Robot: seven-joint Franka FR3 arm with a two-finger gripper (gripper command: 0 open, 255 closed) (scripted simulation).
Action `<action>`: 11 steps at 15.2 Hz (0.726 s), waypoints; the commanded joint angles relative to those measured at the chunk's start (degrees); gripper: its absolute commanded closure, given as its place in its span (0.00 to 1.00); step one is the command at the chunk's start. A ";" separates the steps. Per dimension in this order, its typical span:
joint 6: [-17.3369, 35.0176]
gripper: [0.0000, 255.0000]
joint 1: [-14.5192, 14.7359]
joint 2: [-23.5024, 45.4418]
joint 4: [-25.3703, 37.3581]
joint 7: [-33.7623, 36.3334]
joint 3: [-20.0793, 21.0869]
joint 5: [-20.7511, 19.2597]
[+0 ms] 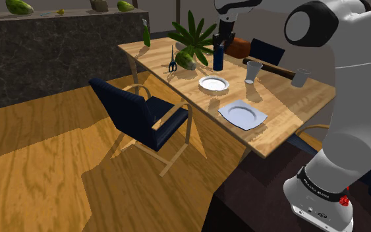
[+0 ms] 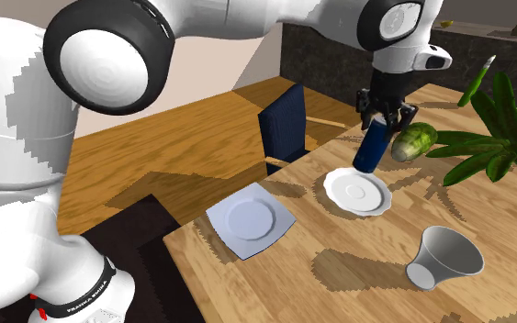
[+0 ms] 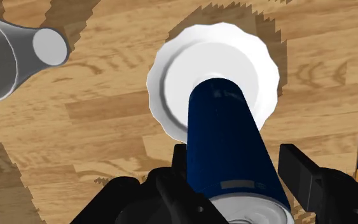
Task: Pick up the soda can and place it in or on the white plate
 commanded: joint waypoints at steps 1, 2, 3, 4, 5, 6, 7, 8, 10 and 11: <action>0.04 1.00 -0.47 1.37 1.37 -0.46 0.03 0.24; 0.86 1.00 -0.43 1.30 0.49 -0.47 0.04 0.24; 1.65 1.00 -0.38 1.26 -0.35 -0.47 0.05 0.24; 2.42 1.00 -0.35 1.27 -1.10 -0.48 0.06 0.25; 3.18 1.00 -0.31 1.28 -1.86 -0.49 0.06 0.26; 3.94 1.00 -0.28 1.31 -2.59 -0.50 0.07 0.27; 4.68 1.00 -0.25 1.35 -3.30 -0.51 0.09 0.28; 5.42 1.00 -0.22 1.41 -3.98 -0.52 0.10 0.30; 6.86 1.00 -0.18 1.57 -5.26 -0.54 0.12 0.33; 7.57 1.00 -0.16 1.68 -5.86 -0.55 0.14 0.35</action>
